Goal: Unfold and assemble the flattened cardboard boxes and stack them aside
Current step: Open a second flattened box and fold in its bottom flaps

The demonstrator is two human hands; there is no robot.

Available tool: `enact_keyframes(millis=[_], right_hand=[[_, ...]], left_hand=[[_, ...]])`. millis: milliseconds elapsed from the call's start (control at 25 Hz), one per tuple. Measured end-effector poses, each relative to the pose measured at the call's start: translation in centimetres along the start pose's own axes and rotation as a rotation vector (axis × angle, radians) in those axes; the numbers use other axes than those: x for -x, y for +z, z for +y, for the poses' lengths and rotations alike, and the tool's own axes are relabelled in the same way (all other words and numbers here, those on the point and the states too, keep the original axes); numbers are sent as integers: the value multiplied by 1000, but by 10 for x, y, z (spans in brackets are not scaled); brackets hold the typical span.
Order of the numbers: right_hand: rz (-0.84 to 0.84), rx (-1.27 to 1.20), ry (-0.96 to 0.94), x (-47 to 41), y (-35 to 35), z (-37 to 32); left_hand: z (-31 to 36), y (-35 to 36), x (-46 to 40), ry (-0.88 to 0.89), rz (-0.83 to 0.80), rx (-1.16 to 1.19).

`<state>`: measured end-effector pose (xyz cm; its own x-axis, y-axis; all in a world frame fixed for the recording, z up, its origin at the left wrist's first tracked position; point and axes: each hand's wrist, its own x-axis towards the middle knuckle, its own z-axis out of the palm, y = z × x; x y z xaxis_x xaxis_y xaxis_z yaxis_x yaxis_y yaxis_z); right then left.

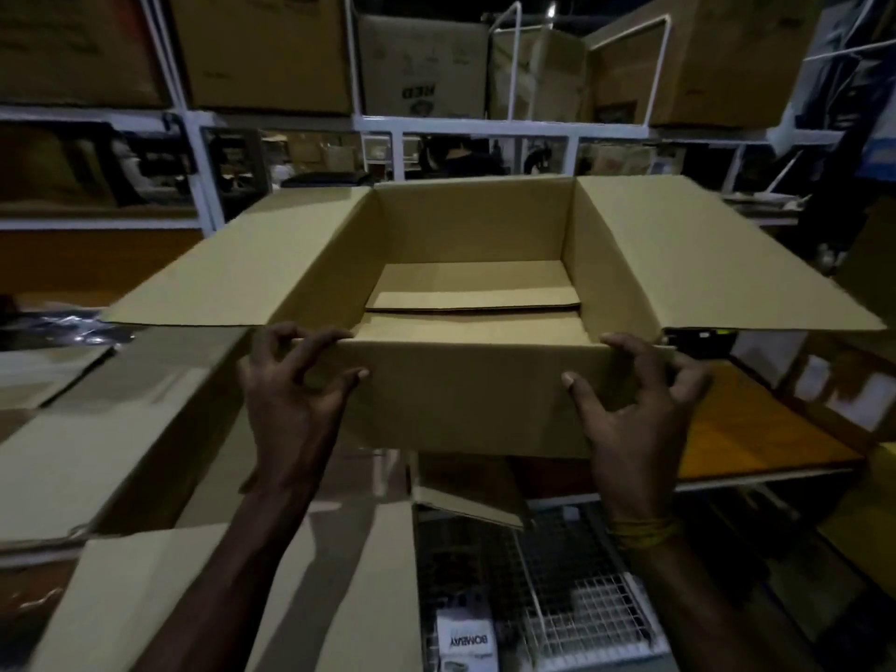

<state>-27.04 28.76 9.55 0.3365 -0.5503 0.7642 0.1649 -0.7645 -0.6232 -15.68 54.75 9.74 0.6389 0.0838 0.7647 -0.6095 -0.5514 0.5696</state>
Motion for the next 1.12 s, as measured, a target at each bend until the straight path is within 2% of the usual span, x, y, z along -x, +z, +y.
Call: enact_keyframes(millis=[280, 480, 760, 1120], right_hand=[[-132, -94, 22, 54, 93, -57], [-230, -104, 57, 88, 133, -81], [-308, -63, 102, 128, 146, -94], [-403, -51, 218, 141, 154, -89]], left_hand=[[-81, -91, -13, -42, 51, -156], [-121, -126, -3, -126, 35, -219], [-149, -163, 12, -207, -16, -276], [-166, -157, 19, -245, -97, -362]])
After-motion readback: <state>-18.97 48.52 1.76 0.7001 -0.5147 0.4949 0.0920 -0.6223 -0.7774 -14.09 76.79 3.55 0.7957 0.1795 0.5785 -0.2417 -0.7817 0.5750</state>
